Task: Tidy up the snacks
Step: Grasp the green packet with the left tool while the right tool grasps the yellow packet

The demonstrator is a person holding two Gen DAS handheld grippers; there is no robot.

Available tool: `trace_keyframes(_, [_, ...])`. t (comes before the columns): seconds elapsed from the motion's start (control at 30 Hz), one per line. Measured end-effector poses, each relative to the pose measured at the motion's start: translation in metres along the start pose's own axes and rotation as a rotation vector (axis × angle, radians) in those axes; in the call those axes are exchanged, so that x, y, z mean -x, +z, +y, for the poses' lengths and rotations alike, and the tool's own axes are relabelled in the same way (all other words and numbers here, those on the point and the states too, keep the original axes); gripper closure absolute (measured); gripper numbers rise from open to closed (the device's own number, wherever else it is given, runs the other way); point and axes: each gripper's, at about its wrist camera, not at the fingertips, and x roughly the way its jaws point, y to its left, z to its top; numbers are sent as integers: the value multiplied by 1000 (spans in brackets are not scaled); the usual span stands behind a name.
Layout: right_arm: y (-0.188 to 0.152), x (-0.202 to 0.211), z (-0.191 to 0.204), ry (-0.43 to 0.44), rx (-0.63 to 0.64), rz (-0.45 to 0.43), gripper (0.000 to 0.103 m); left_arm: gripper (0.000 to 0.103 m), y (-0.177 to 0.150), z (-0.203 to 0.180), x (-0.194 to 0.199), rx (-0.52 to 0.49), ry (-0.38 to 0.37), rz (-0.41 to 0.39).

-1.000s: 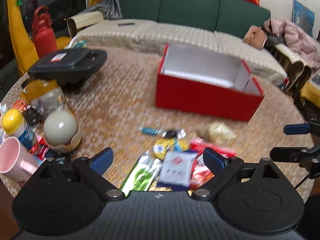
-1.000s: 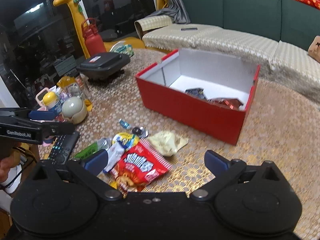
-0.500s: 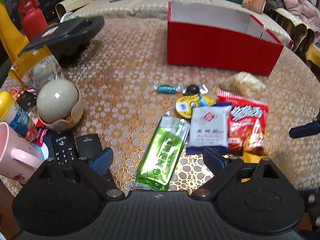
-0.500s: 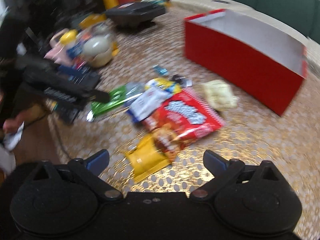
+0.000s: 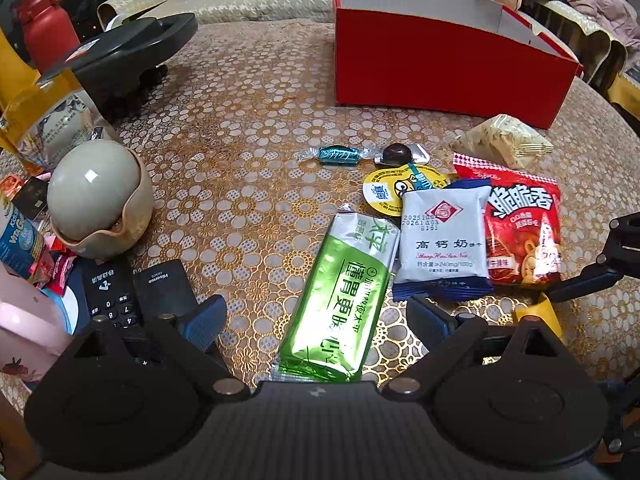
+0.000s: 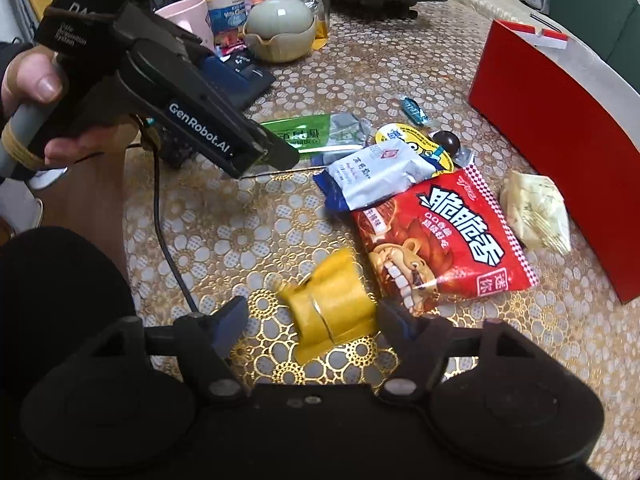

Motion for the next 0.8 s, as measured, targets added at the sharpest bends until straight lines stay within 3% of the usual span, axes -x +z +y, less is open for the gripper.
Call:
trace_keyframes(0.2, [3,-7,5,-30,56,8,43,7,3,-2,-7,-25,21,-9])
trace_keyframes(0.3, [3,-10,6,-51,54,3,46,14,5,-1,-12,-12,15,-2])
trace_keyframes(0.4, [3,-9,5,-61,33,-7,49,26,4,-1,-17,-12,10,10])
trace_keyframes(0.57, [1,-8,4,-70,4,-37,52,59,2,-2,-15,21,-23,4])
trace_keyframes(0.8, [-2,-3,5,-71,-24,-70,59,61,-7,-2,-7,74,-1,-11])
